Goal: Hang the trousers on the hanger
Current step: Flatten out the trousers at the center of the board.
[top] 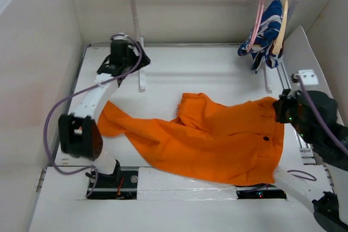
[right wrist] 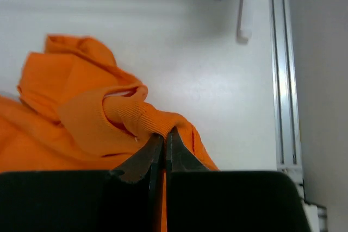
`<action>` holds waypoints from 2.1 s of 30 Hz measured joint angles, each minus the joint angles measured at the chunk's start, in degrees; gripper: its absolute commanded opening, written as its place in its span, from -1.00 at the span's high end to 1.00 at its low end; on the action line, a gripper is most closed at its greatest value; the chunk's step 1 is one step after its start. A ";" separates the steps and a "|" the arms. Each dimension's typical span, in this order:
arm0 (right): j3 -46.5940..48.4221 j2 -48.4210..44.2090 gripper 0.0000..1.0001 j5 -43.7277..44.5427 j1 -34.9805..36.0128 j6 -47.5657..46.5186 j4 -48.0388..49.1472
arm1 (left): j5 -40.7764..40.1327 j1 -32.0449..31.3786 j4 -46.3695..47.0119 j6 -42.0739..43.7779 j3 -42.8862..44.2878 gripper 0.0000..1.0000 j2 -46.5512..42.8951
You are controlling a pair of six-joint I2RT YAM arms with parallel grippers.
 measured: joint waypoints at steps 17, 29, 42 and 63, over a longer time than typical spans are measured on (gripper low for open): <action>-13.25 -2.47 1.00 -10.58 -3.89 -2.67 2.27 | 22.36 -22.16 5.42 0.39 7.02 -0.78 33.81; -15.91 -1.92 1.00 -12.09 -3.89 -4.35 5.01 | 28.92 -20.26 17.92 -9.46 -7.98 1.00 27.45; -15.89 -5.53 1.00 -9.90 -3.89 -4.24 4.02 | 1.68 -2.47 -11.80 -2.01 0.37 1.00 -22.80; 4.20 0.70 1.00 -14.84 -4.63 -0.94 -3.32 | -21.75 -5.33 -28.83 8.00 12.09 1.00 -7.56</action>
